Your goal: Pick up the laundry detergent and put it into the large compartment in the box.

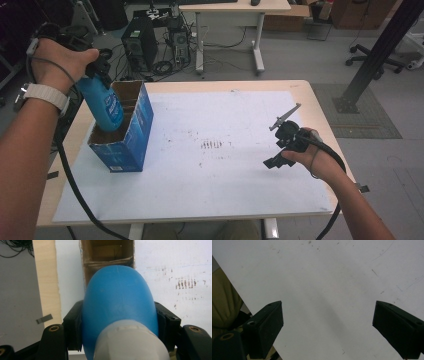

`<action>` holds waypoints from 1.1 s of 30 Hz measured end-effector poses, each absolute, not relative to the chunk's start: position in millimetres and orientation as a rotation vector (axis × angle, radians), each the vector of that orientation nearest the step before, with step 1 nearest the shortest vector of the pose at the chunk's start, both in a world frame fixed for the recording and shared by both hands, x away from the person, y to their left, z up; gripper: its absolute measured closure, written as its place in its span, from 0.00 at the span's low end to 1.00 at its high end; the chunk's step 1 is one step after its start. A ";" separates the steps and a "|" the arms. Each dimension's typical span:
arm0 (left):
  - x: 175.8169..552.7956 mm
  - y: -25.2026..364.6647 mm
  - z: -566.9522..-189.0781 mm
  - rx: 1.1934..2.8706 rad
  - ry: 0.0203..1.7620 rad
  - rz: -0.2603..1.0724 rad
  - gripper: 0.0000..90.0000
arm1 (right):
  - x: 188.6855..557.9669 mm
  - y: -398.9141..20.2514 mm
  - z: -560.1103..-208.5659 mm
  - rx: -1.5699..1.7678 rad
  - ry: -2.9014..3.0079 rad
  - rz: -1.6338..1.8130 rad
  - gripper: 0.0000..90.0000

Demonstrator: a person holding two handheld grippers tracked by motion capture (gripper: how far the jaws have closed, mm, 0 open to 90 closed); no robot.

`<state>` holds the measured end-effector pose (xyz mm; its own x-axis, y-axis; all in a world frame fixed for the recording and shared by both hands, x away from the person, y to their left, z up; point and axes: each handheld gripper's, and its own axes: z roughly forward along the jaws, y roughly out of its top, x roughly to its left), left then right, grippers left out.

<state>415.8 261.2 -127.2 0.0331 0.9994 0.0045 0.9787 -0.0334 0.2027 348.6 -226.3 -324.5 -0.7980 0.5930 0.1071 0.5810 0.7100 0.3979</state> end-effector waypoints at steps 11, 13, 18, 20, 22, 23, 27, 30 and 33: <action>418.6 266.3 -157.9 2.135 2.096 0.215 0.42 | 348.0 -228.0 -326.8 0.999 2.880 0.653 0.11; 419.5 266.7 -163.8 2.134 2.101 0.212 0.42 | 348.3 -228.1 -327.4 1.003 2.879 0.653 0.11; 421.6 266.7 -176.0 2.143 2.101 0.214 0.42 | 348.7 -227.5 -327.0 1.001 2.880 0.650 0.11; 422.3 267.3 -183.3 2.148 2.095 0.211 0.42 | 348.8 -226.8 -327.6 1.004 2.880 0.652 0.11; 422.5 267.5 -185.9 2.151 2.095 0.206 0.42 | 349.0 -226.9 -328.0 1.001 2.882 0.652 0.11; 422.6 267.9 -188.4 2.150 2.093 0.204 0.42 | 348.9 -226.6 -328.5 1.003 2.883 0.650 0.11; 422.7 269.2 -198.2 2.152 2.080 0.203 0.42 | 348.6 -226.5 -330.2 1.007 2.884 0.650 0.11; 423.0 270.1 -204.6 2.158 2.078 0.203 0.42 | 348.6 -227.0 -330.9 1.005 2.886 0.646 0.11; 423.1 269.9 -211.0 2.163 2.081 0.212 0.42 | 348.4 -226.6 -330.9 1.006 2.886 0.645 0.11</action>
